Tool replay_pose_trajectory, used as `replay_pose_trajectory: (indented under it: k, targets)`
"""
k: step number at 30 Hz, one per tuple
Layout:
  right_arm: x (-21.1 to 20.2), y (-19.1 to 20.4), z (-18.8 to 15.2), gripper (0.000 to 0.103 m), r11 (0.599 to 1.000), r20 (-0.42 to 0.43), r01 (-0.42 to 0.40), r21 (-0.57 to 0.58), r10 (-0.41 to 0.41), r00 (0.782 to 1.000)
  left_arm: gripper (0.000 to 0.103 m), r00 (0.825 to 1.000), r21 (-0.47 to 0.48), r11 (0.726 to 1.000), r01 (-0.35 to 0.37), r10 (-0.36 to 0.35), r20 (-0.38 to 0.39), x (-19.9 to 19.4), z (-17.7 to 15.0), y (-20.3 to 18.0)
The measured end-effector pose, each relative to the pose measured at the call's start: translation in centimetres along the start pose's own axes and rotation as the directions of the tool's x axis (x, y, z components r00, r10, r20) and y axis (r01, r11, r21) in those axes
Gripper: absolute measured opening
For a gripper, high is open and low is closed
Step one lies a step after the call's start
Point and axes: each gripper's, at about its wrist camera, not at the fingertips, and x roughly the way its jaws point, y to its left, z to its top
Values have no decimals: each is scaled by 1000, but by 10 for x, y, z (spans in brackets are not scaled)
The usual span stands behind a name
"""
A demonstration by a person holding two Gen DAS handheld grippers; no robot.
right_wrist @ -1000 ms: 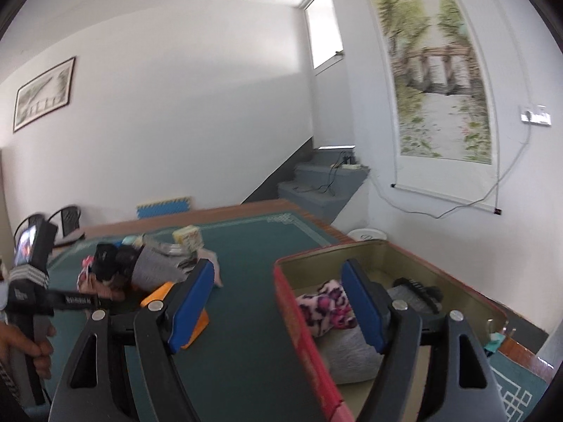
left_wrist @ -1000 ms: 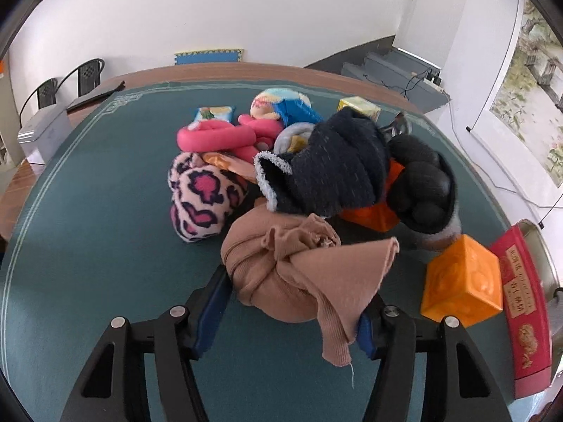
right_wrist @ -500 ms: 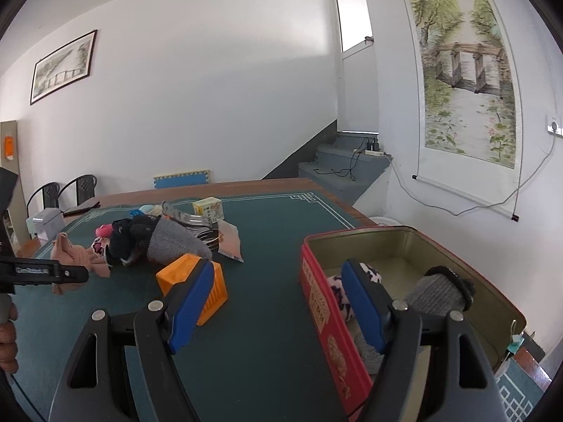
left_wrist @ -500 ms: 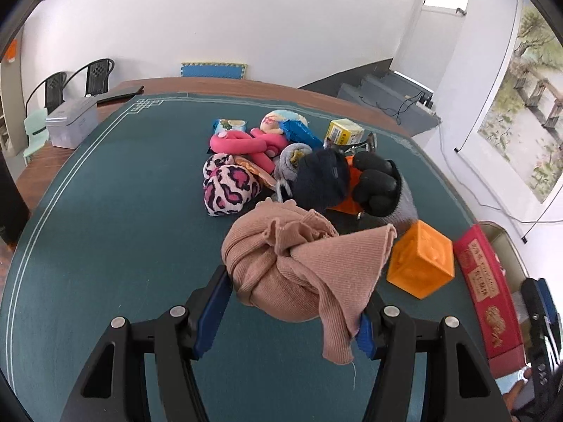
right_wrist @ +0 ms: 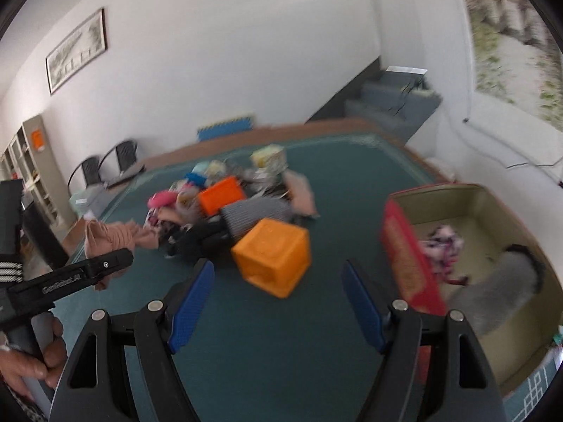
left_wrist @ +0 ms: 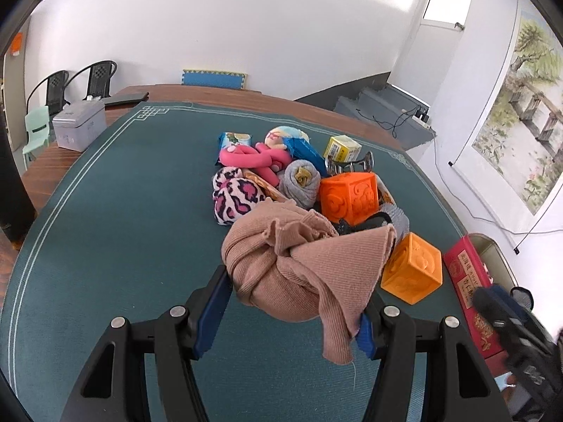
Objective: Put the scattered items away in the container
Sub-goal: 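Grasp the beige cloth with the left gripper while right gripper grasps the orange cube, then carry the orange cube into the red tin and open the right gripper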
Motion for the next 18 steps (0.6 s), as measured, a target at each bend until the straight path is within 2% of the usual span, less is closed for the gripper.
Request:
replay_pose_trajectory:
  k: [6,11,15,17,18]
  targets:
    - [62,17,11,78,1000,-137,27,6,-26,990,64,1000,-13,1000,3,-3,11,-4,2,4]
    - [94,14,16,78,996,-174,88,31,-82,981,64,1000,-27,1000,3,-3,11,-5,4,9]
    - [103,12,12,78,991,-183,128,26,-121,976,64,1000,-28,1000,2,-1,6,-3,3,8]
    - [106,9,8,67,988,-190,150,25,-143,971,64,1000,-26,1000,1,-1,4,-2,2,7]
    - [106,7,6,67,987,-191,156,26,-148,970,64,1000,-23,1000,1,-1,3,-2,2,6]
